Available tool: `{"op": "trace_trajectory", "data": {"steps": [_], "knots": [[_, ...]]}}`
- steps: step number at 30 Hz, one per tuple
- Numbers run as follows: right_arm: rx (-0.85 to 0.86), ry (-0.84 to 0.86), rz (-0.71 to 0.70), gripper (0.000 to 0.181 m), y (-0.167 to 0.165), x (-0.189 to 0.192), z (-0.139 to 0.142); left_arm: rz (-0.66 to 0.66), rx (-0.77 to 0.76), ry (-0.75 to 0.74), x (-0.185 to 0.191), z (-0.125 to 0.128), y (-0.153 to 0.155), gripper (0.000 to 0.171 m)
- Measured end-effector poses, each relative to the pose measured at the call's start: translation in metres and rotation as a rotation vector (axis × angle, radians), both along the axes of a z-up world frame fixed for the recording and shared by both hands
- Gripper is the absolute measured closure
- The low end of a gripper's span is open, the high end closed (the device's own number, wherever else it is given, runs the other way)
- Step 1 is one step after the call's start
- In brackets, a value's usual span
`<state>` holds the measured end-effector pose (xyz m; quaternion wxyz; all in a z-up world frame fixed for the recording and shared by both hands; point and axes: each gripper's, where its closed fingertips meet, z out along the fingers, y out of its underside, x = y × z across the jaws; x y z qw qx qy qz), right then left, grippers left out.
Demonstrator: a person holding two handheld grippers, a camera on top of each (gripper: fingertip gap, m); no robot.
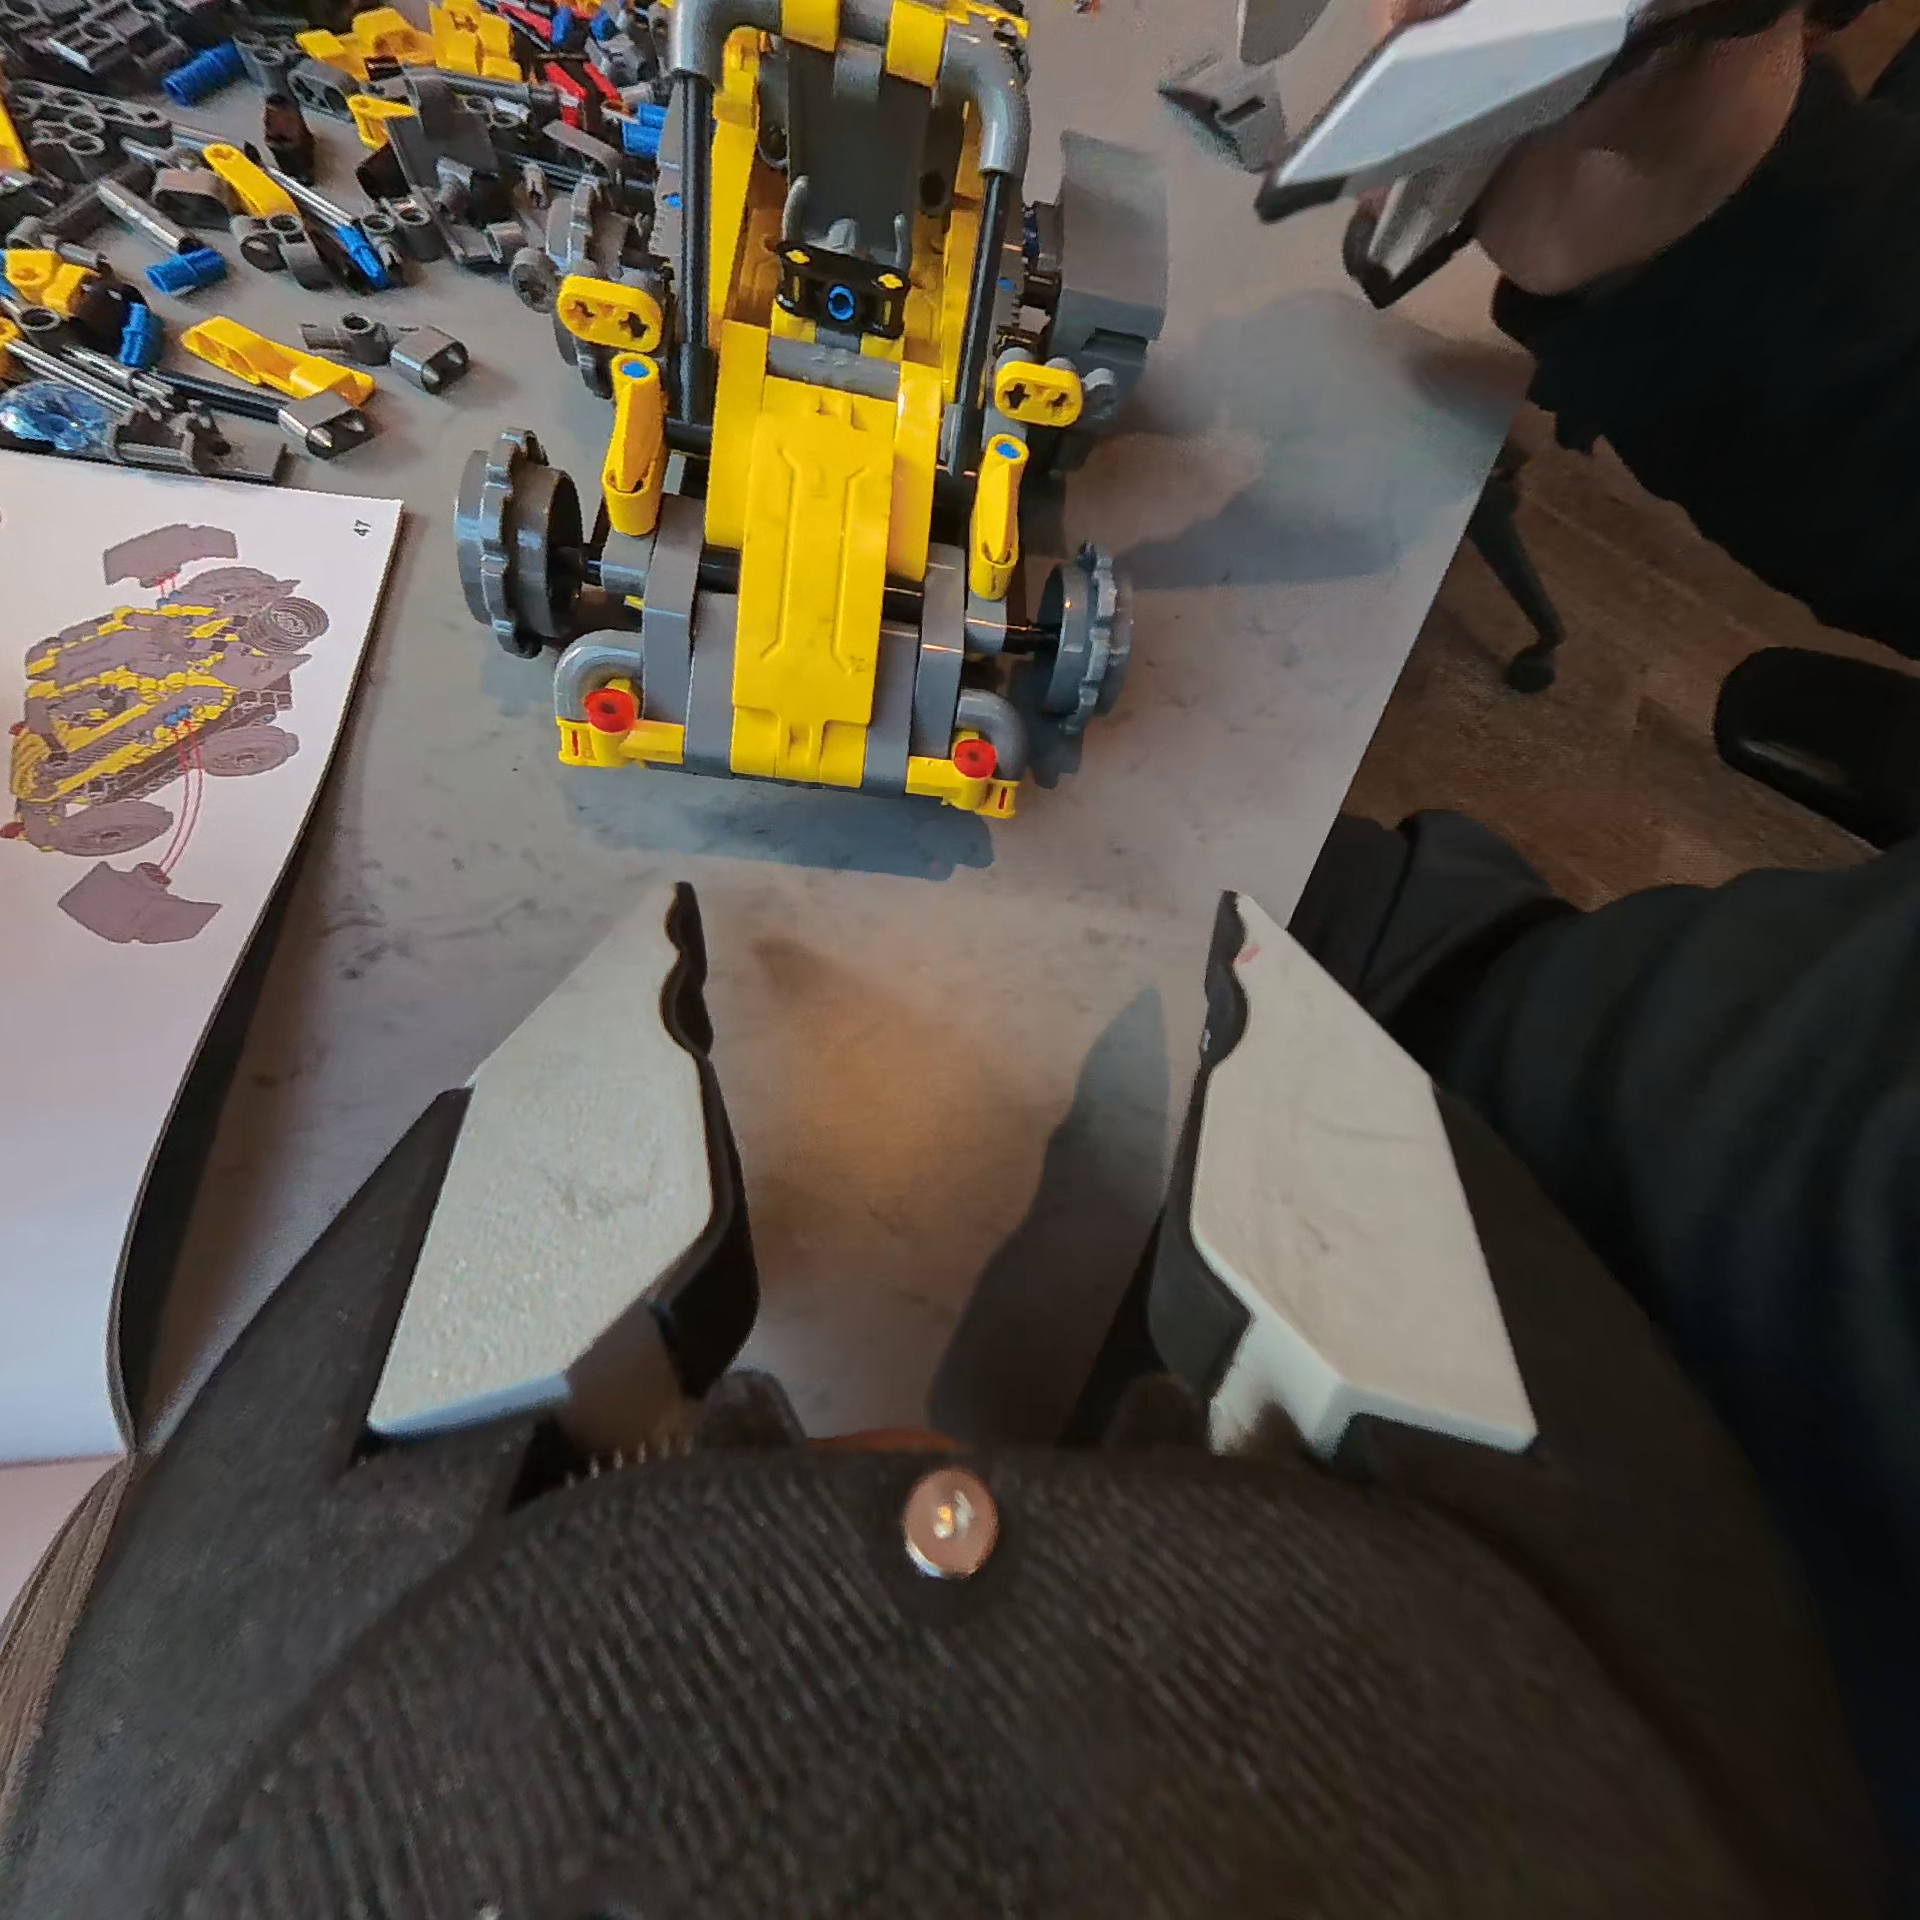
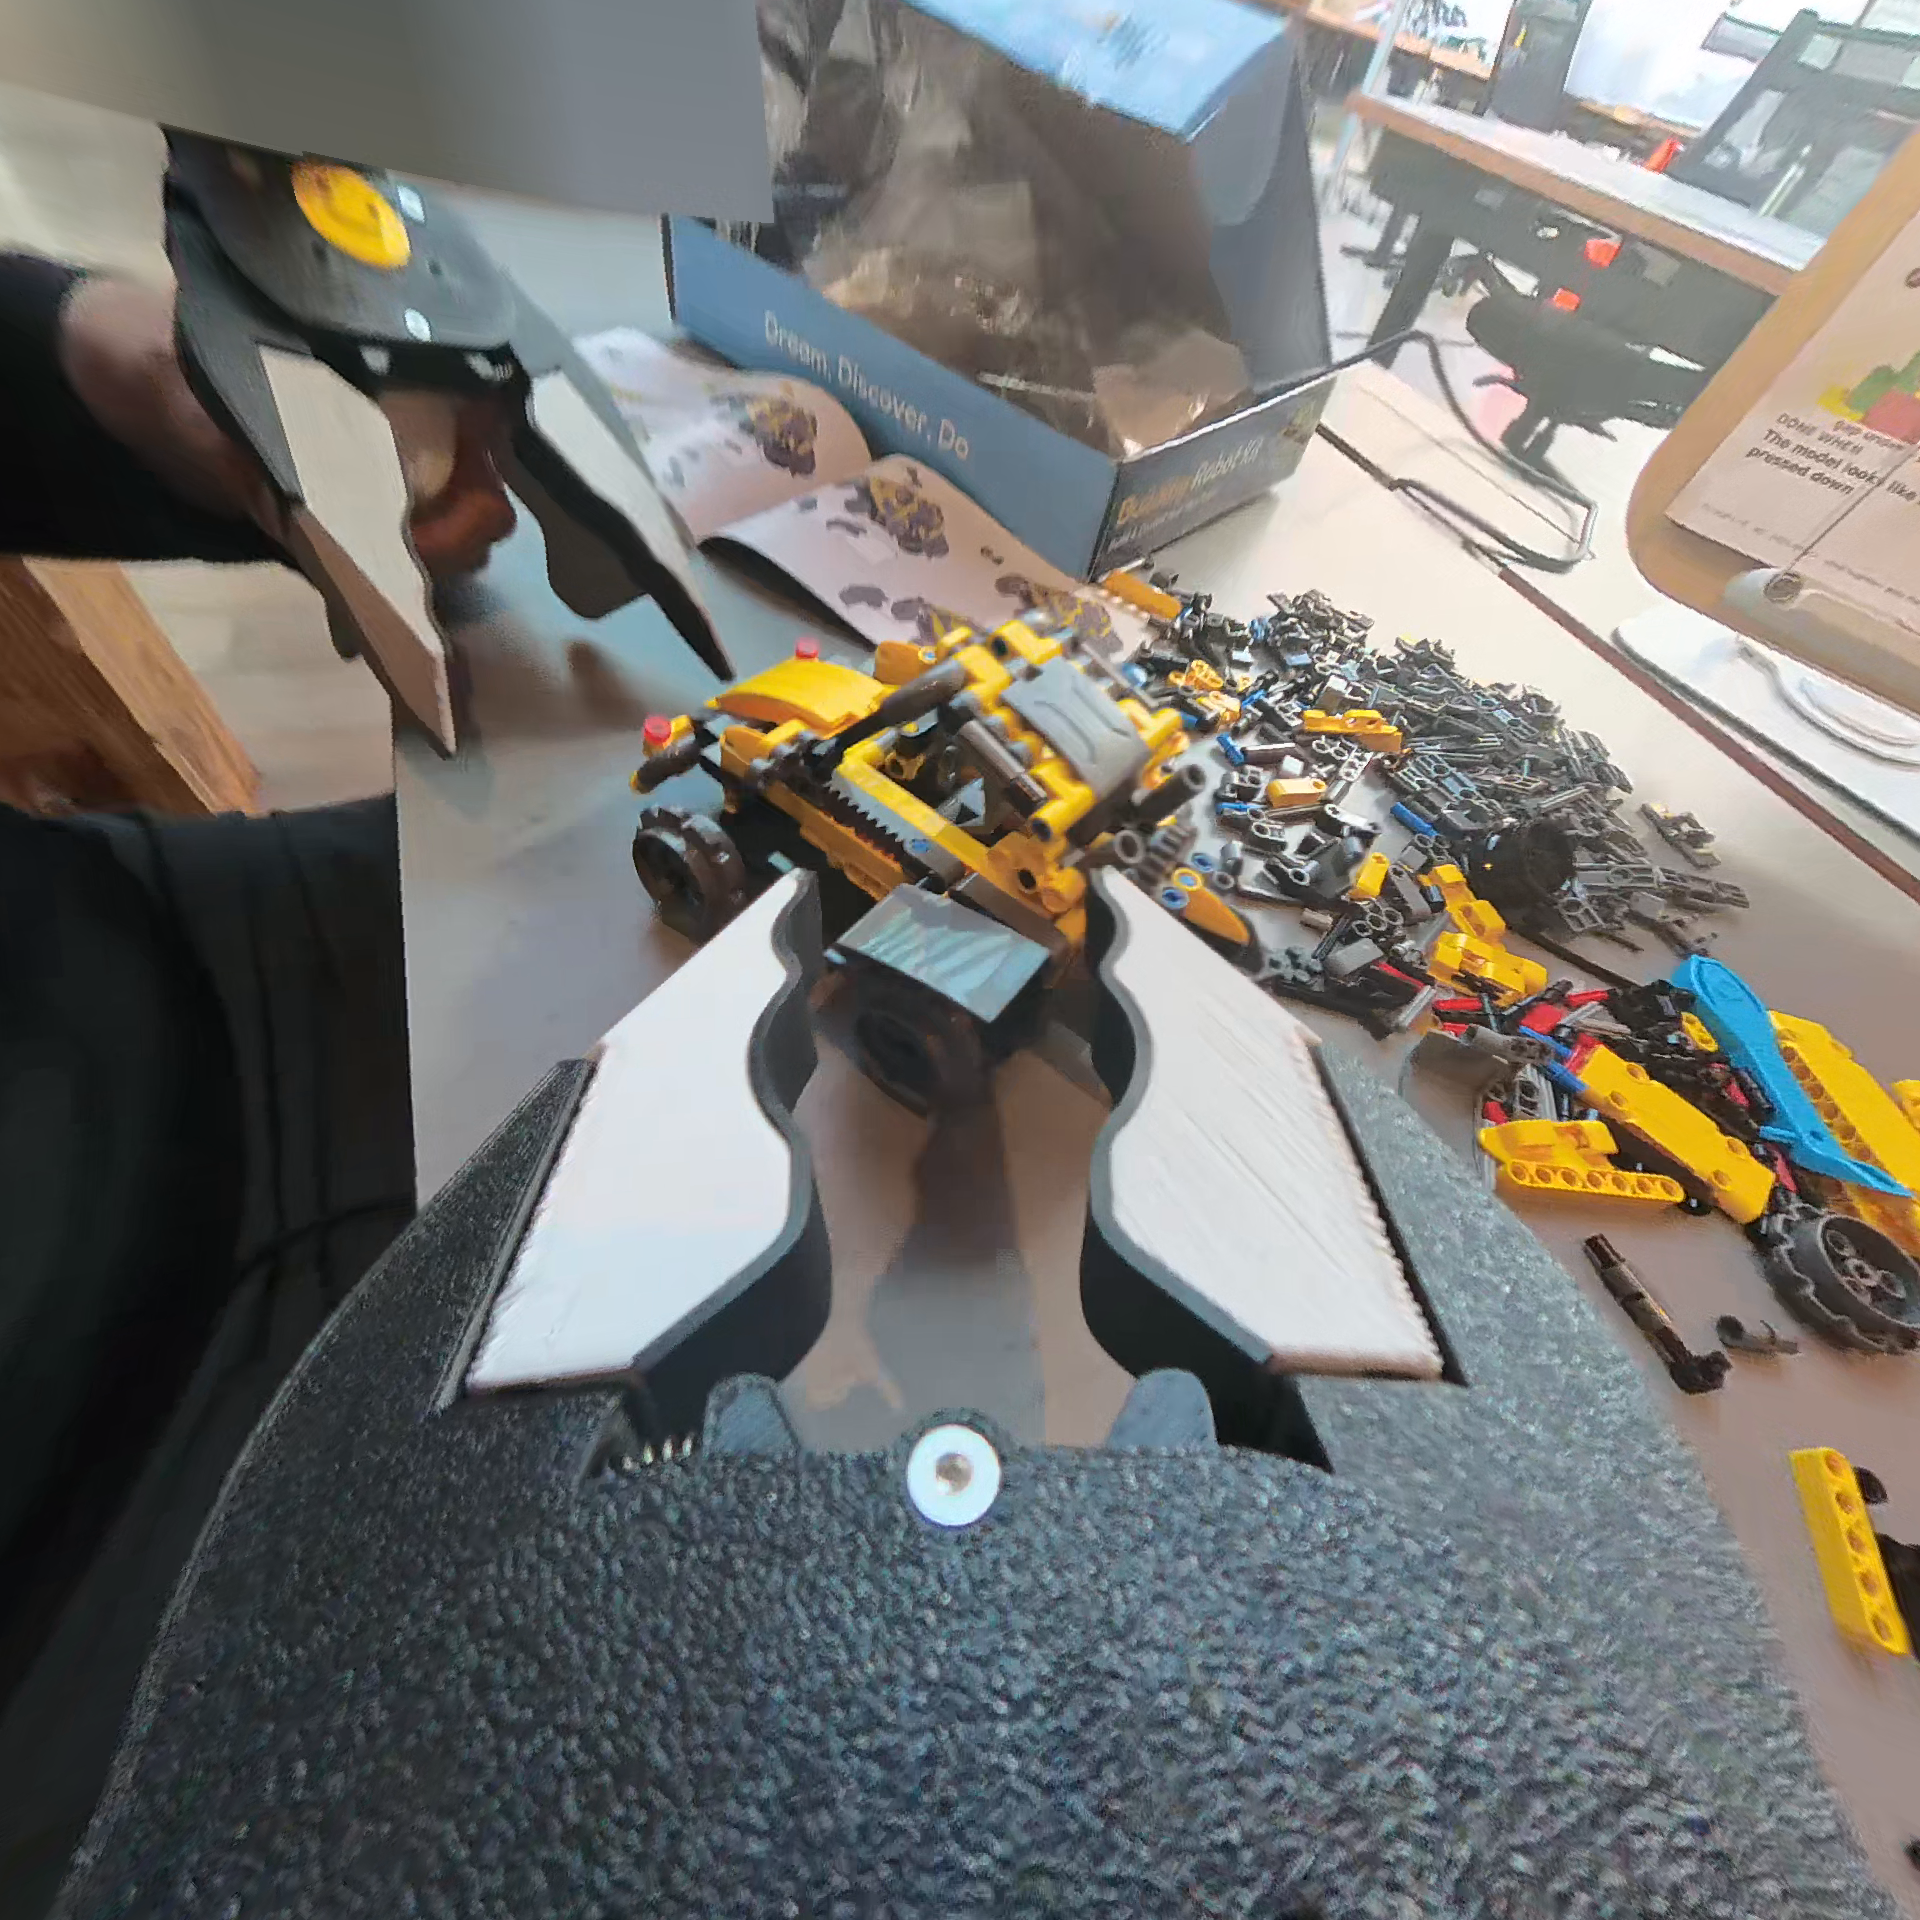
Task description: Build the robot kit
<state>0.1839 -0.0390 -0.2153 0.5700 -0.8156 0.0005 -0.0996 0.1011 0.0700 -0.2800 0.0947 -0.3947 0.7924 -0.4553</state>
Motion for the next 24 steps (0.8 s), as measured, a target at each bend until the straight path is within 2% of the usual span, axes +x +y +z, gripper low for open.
{"op": "trace_trajectory", "data": {"steps": [4,7,12,24], "knots": [[0.109,0.099,0.002,0.127,-0.008,0.022,0.013,-0.028,-0.061,0.025,-0.003,0.003,-0.002,0.082],[0.132,0.156,0.034,0.121,-0.009,0.03,0.012,-0.04,-0.117,0.033,-0.004,0.008,-0.002,0.092],[0.159,0.159,0.036,0.121,-0.007,0.043,0.006,-0.058,-0.212,0.016,-0.006,0.02,-0.001,0.111],[0.19,0.206,0.073,0.12,-0.007,0.046,0.005,-0.115,-0.23,-0.065,-0.015,0.029,-0.006,0.133]]}}
